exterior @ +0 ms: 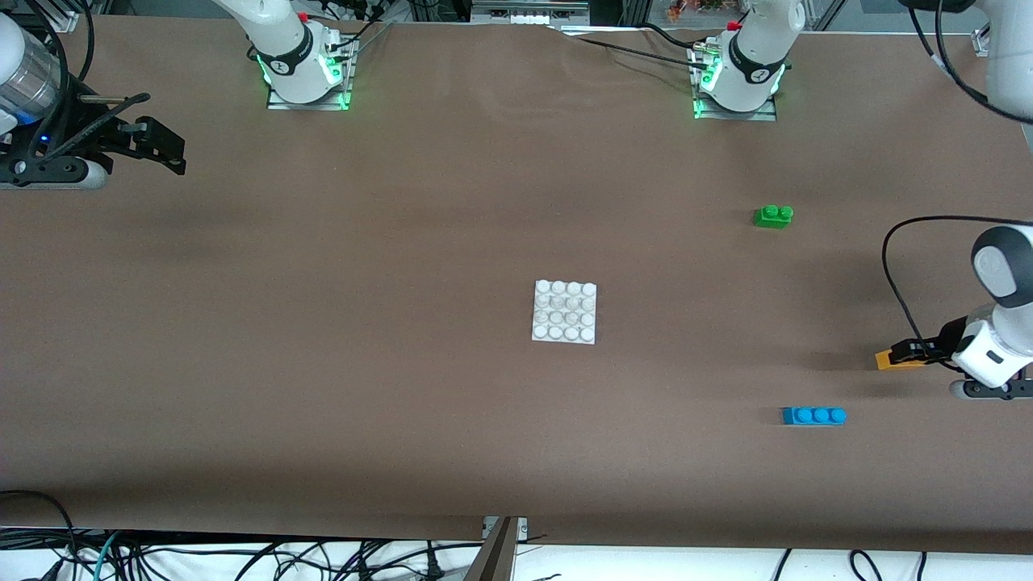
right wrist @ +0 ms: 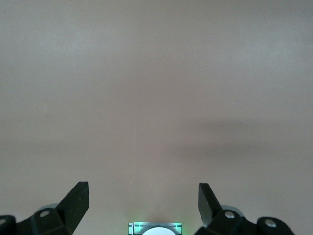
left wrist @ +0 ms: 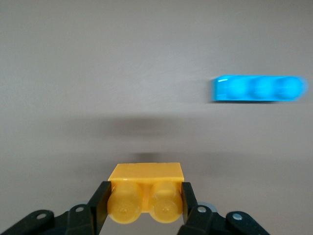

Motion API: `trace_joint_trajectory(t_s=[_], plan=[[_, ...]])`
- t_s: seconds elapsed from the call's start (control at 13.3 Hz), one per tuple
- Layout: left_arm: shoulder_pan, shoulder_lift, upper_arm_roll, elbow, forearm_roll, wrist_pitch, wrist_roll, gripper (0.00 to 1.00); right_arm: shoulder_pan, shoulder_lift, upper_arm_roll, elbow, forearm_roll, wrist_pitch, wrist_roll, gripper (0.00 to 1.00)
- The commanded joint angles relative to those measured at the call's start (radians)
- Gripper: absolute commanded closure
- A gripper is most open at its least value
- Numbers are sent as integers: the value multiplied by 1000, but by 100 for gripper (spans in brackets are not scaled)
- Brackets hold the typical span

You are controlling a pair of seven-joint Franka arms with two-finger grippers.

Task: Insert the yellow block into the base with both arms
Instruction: 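Carry the yellow block with the left gripper over the base plate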

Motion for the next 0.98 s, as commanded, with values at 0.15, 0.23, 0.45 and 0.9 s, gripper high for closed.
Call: trace_joint_trajectory(t_s=[0.15,0.23,0.45,0.9], plan=[[-13,-141,-181,-20,14,-148,-124,61,-11,9,4,26,19,-20,0,1],[-20,-153,-236,-20,23,-172,-193,61,-11,9,4,26,19,-20,0,1],[-138,-147,-298,-13,24,-180,-321,61,-11,10,4,26,19,-20,0,1],[-469,-39,-285,41,39,-172,-659,61,-11,10,4,26,21,-8,-15,1]])
